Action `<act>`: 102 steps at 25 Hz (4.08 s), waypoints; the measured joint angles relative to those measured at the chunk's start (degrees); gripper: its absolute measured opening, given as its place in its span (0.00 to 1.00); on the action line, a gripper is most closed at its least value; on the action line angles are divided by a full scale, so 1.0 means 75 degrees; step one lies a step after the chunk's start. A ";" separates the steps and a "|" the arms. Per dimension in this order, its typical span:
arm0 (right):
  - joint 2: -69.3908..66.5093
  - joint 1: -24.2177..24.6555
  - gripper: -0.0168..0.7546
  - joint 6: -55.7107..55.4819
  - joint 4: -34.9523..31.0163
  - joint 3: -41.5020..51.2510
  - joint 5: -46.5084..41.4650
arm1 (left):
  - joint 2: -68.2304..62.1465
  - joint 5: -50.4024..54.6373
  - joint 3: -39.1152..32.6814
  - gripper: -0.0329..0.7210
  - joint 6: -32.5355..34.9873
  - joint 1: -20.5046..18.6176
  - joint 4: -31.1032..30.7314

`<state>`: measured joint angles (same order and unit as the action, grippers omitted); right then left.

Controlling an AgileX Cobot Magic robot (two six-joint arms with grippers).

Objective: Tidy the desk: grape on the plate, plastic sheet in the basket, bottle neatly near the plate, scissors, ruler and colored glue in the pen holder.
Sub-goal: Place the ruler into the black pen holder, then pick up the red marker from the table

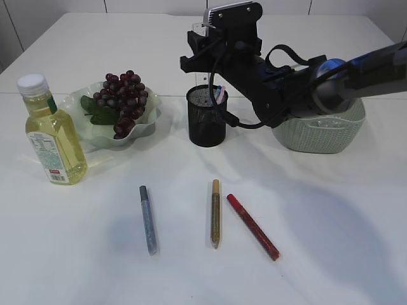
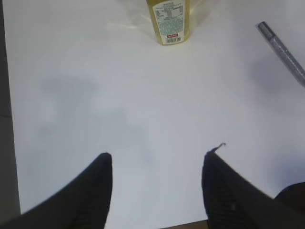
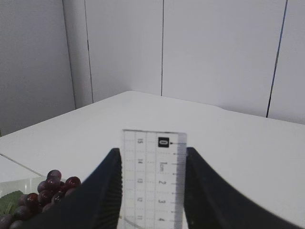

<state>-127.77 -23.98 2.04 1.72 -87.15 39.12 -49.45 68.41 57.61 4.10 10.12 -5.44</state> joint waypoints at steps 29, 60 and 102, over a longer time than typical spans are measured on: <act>0.0626 0.0000 0.52 -0.0379 0.0036 0.0000 -0.1585 | 0.0000 0.0000 0.0000 0.62 0.0000 0.0000 -0.0033; 0.3175 0.0000 0.52 -0.0605 -0.1111 -0.1765 -1.4526 | 0.0000 0.0140 0.0000 0.62 -0.0246 0.0000 0.0493; 0.1659 -0.0664 0.52 0.0033 -0.1097 0.0613 -1.3580 | 0.0000 0.0442 0.0000 0.62 -0.0461 0.0000 0.0505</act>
<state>-115.33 -28.96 2.28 -6.51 -82.55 -62.74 -49.45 71.72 57.61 0.64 10.12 -1.65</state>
